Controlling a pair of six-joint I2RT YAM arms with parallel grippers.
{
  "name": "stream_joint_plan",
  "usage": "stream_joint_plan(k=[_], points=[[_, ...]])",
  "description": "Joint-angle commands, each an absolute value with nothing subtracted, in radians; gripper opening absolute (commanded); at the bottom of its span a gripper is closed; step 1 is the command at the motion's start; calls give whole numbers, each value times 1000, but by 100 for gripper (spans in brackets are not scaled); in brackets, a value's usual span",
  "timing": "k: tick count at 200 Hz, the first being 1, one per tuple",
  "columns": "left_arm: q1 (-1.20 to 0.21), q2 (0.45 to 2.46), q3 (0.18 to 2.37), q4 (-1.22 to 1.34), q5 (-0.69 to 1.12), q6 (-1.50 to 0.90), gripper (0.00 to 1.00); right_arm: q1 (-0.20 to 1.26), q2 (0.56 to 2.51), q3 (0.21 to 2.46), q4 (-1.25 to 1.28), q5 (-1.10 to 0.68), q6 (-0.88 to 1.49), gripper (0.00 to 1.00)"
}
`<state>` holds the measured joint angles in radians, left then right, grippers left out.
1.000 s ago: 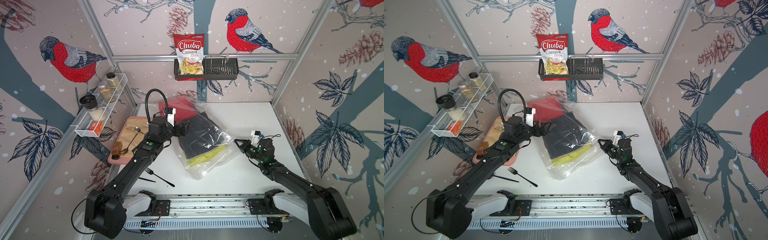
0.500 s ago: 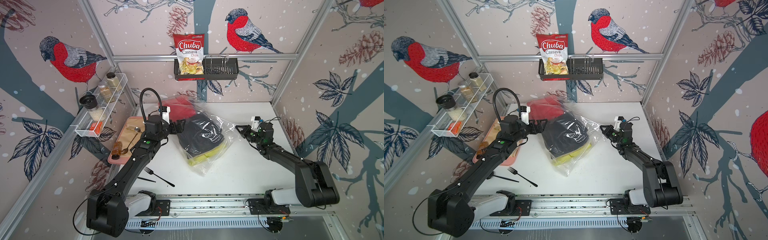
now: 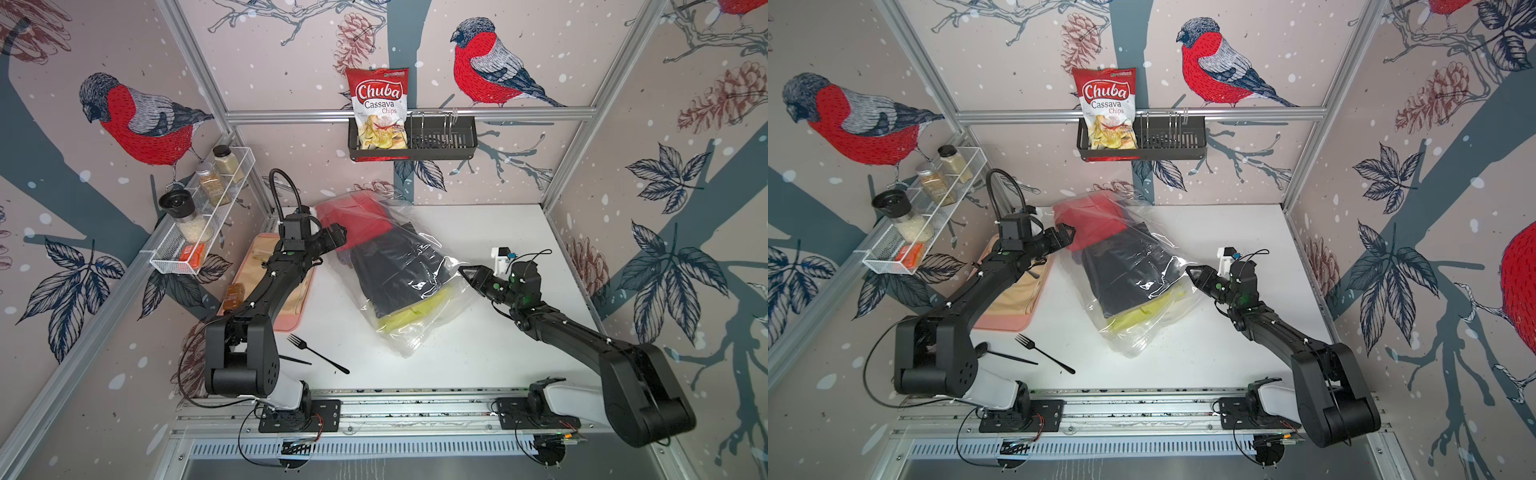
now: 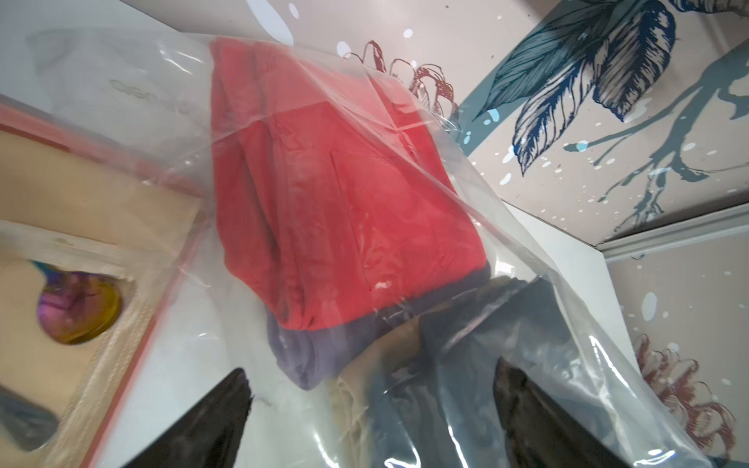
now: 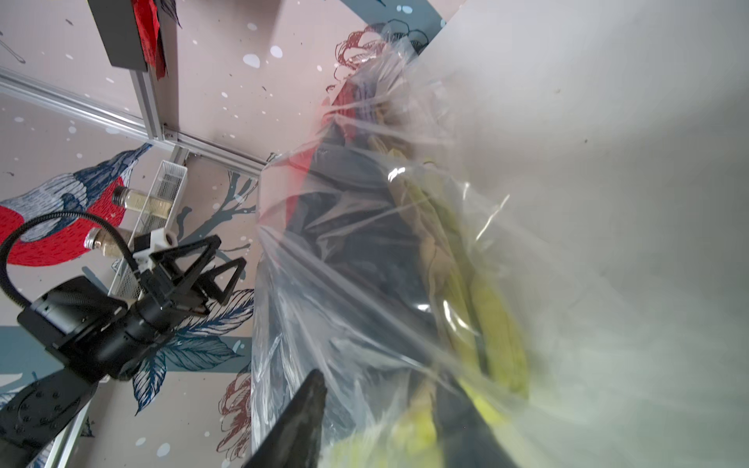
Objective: Take the trousers out of the vacuum bag
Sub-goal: Adjust the vacuum bag at the center of the board.
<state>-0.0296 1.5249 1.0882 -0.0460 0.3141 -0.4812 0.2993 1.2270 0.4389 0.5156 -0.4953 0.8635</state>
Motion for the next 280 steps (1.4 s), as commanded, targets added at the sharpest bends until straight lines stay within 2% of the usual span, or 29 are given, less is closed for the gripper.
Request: stream_joint_plan(k=[1, 69, 122, 163, 194, 235, 280], points=[[-36, 1554, 1118, 40, 430, -489, 96, 320, 1159, 386, 548, -478, 872, 57], [-145, 1581, 1195, 21, 466, -430, 95, 406, 820, 230, 341, -365, 880, 69], [-182, 1591, 1247, -20, 450, -406, 95, 608, 671, 169, 169, -174, 887, 70], [-202, 1590, 1267, -52, 457, -356, 95, 712, 742, 172, 131, -44, 876, 67], [-239, 1594, 1273, -108, 398, -300, 95, 716, 823, 180, 219, -1, 878, 65], [-252, 1591, 1269, -114, 417, -282, 94, 715, 967, 244, 263, 60, 851, 64], [-253, 1572, 1256, -104, 417, -279, 94, 714, 1109, 297, 379, 43, 845, 64]])
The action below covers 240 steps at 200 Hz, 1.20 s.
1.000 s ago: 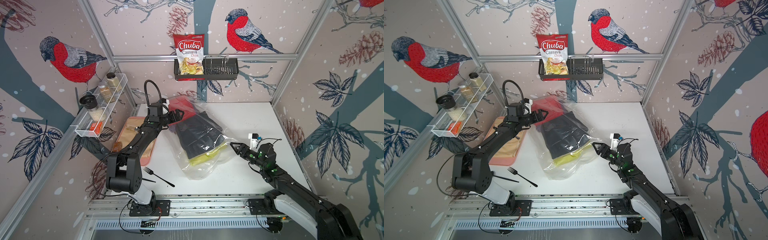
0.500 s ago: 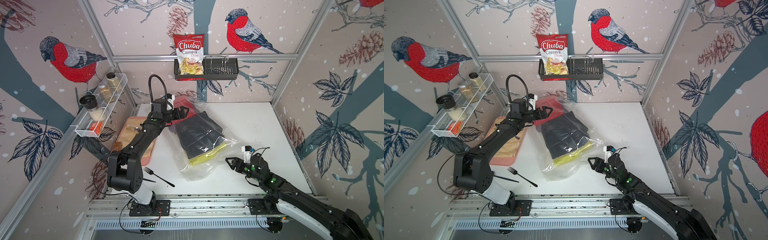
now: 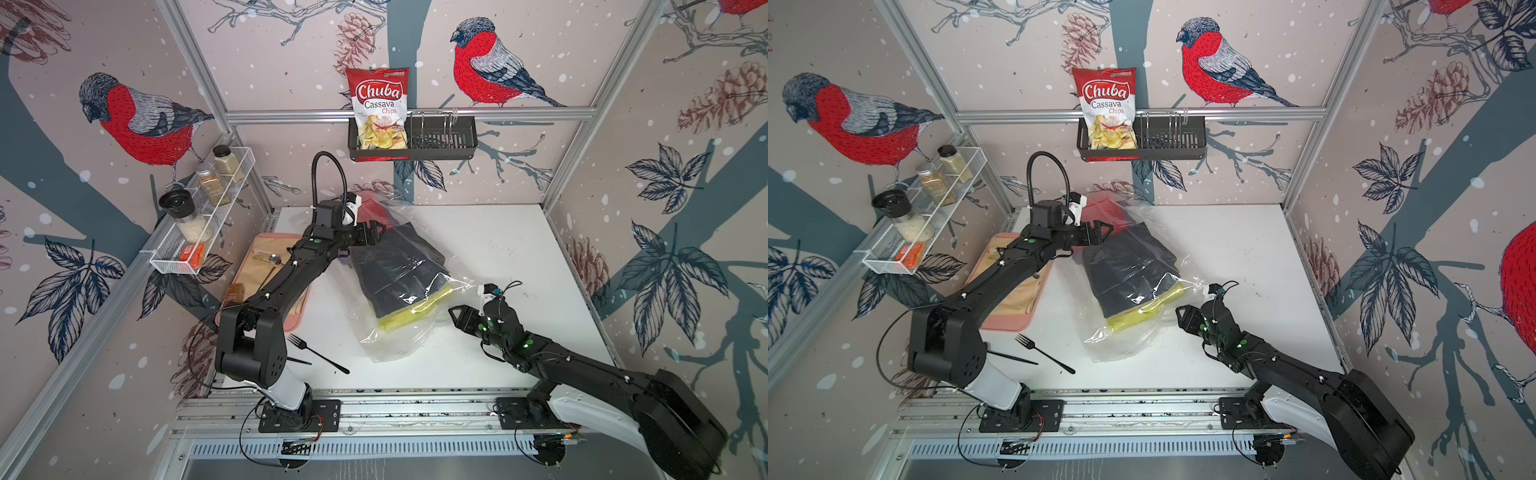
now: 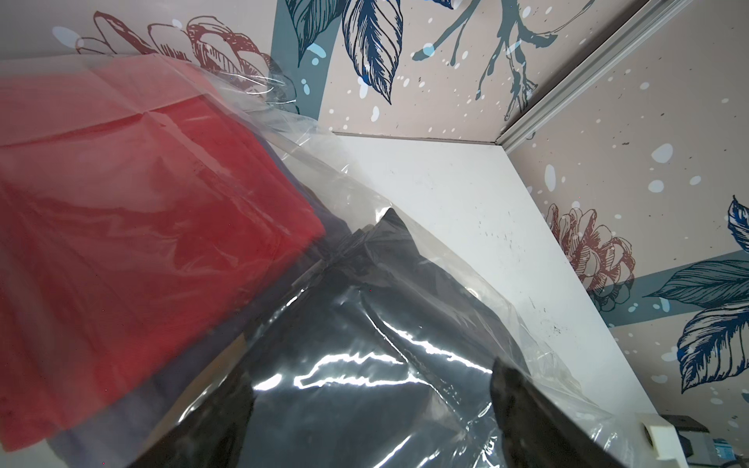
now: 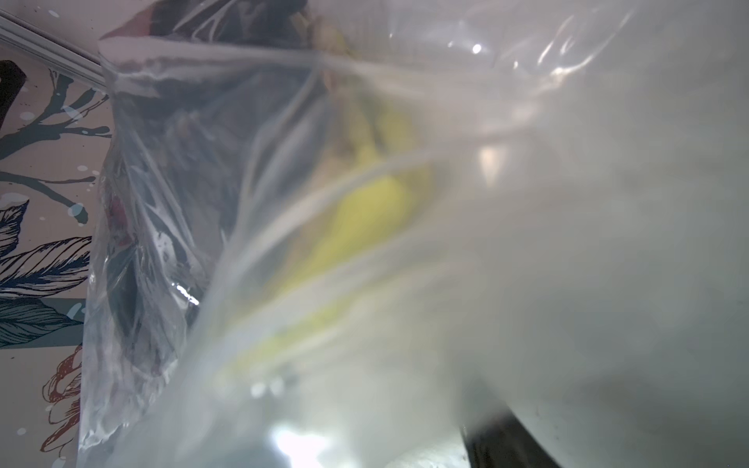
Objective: Take the trousers out of the vacuum bag
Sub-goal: Adjust the vacuum bag at the center of the board.
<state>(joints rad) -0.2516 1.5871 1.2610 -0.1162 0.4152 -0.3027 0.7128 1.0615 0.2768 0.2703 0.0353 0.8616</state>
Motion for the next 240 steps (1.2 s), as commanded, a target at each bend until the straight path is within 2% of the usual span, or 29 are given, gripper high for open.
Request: stream_joint_plan(k=[1, 52, 86, 157, 191, 214, 240], points=[[-252, 1572, 1255, -104, 417, -279, 94, 714, 1112, 297, 383, 41, 845, 64], [-252, 1556, 1240, -78, 450, -282, 95, 701, 1226, 316, 595, -118, 874, 63], [-252, 1546, 1241, -70, 454, -287, 95, 679, 1249, 301, 670, -119, 1007, 52], [-252, 1534, 1216, -41, 464, -300, 96, 669, 1477, 224, 1257, -255, 1310, 48], [-252, 1534, 1216, -47, 460, -300, 96, 677, 1588, 245, 1411, -302, 1368, 47], [-252, 1531, 1220, -59, 447, -293, 96, 699, 1605, 241, 1450, -307, 1384, 47], [-262, 1525, 1238, -101, 426, -290, 97, 717, 1545, 219, 1368, -292, 1355, 48]])
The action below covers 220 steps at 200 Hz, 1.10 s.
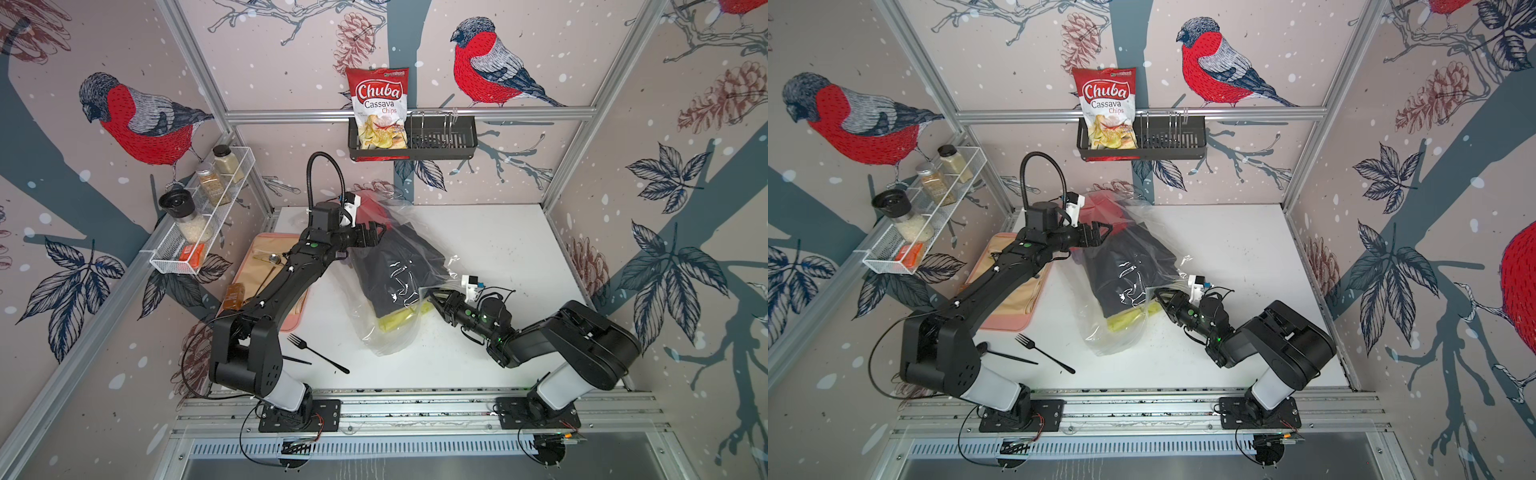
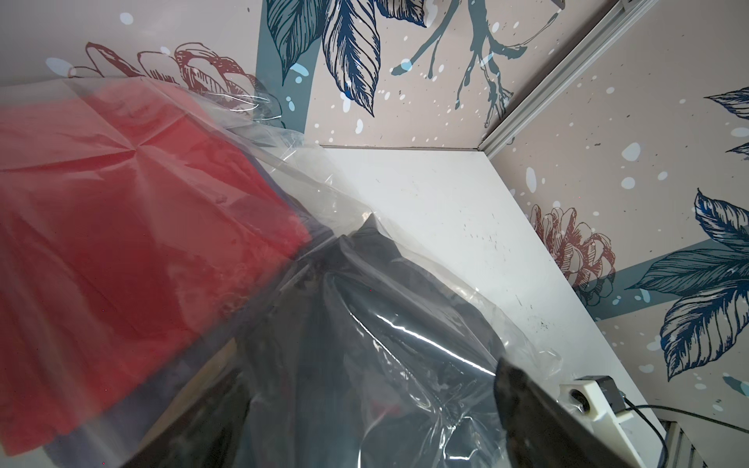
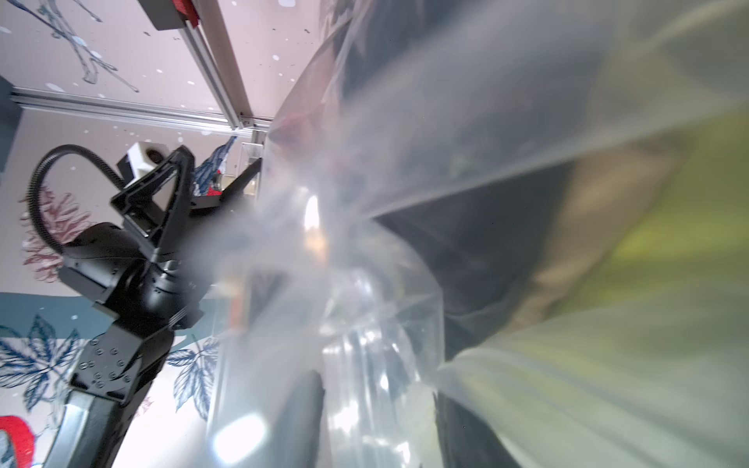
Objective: Take the trousers out of the vacuum bag
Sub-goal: Adjust the vacuum bag at the center of the board.
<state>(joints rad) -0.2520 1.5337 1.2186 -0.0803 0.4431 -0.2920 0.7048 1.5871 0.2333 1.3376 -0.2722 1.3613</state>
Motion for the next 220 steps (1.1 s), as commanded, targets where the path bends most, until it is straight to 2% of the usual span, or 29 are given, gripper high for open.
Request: stream_joint_plan(k=[1, 29, 50, 67, 100, 109, 135, 153, 220], points=[[-264, 1524, 1240, -105, 423, -290, 97, 718, 1541, 217, 1364, -292, 1353, 48], [-361, 1513, 1287, -236, 308, -227, 96, 726, 1406, 209, 1105, -238, 1280, 48], [-443, 1508, 1299, -330, 243, -195, 89, 726, 1325, 235, 898, -190, 1214, 37], [-509, 1495, 1277, -379, 208, -177, 81, 728, 1270, 253, 777, -164, 1173, 37], [-680, 1465, 1203, -424, 46, -173, 79, 722, 1170, 245, 628, -92, 1128, 37], [-711, 1456, 1183, -424, 32, -187, 79, 715, 1162, 245, 612, -88, 1118, 38], [-812, 1436, 1144, -421, -8, -196, 82, 697, 1154, 246, 632, -112, 1095, 50], [-884, 1454, 1142, -446, -91, -193, 83, 690, 1152, 256, 627, -116, 1088, 48], [-1017, 1486, 1104, -380, -152, -267, 84, 660, 1156, 288, 606, -137, 1092, 45]])
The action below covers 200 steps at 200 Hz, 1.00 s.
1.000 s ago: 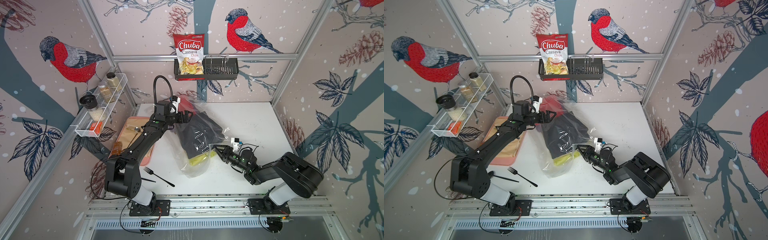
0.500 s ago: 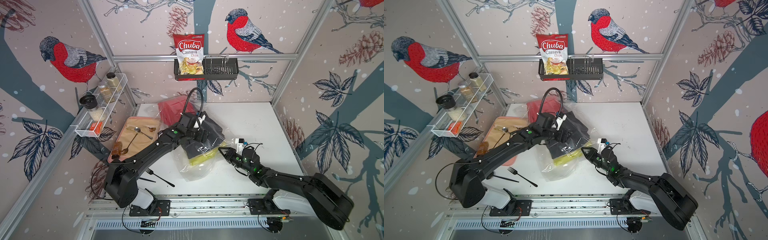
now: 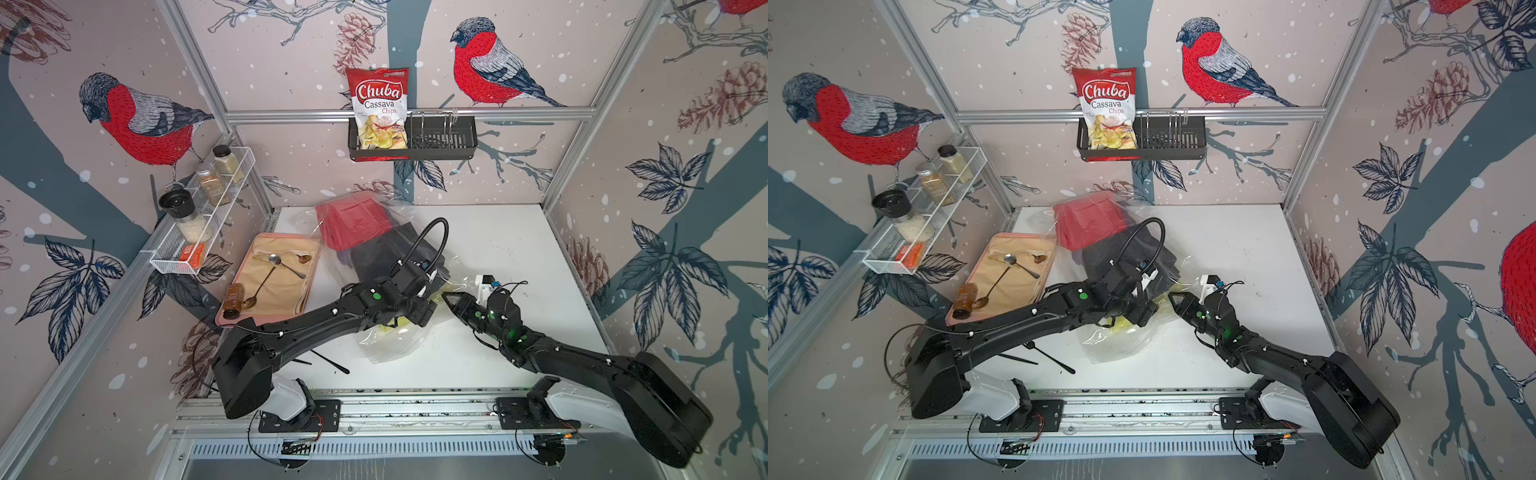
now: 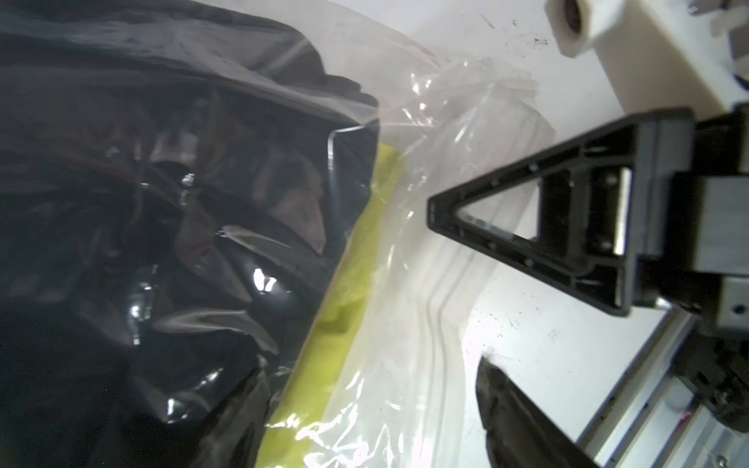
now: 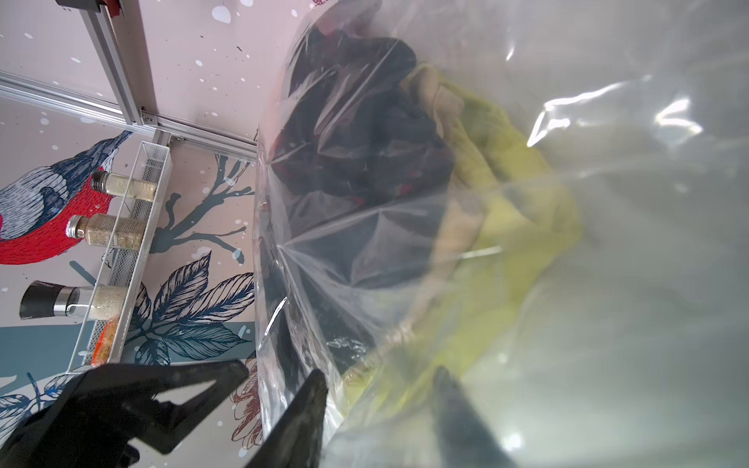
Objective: Take the trousers out of the vacuum bag
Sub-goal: Adjust the vacuum bag at the center of the board, then open the vacuum bag at the center of the board.
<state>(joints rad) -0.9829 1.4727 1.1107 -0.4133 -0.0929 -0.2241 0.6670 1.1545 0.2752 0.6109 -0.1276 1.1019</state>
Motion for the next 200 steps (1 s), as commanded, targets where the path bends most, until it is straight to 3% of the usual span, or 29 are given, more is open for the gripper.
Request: stream_joint_plan(k=[1, 40, 77, 105, 183, 200], points=[[-1019, 1487, 1102, -378, -152, -269, 84, 661, 1156, 288, 605, -138, 1092, 45], [-1073, 1536, 1112, -358, -191, -299, 86, 653, 1164, 290, 609, -153, 1098, 45], [-1081, 1597, 1133, -353, -283, -348, 81, 652, 1160, 276, 631, -169, 1106, 45], [-1083, 1652, 1181, -358, -364, -373, 68, 652, 1141, 254, 639, -175, 1114, 45], [-1080, 1717, 1299, -389, -370, -328, 3, 637, 1007, 171, 664, -214, 1117, 52], [-1080, 1706, 1330, -411, -400, -317, 0, 641, 987, 157, 685, -233, 1102, 52]])
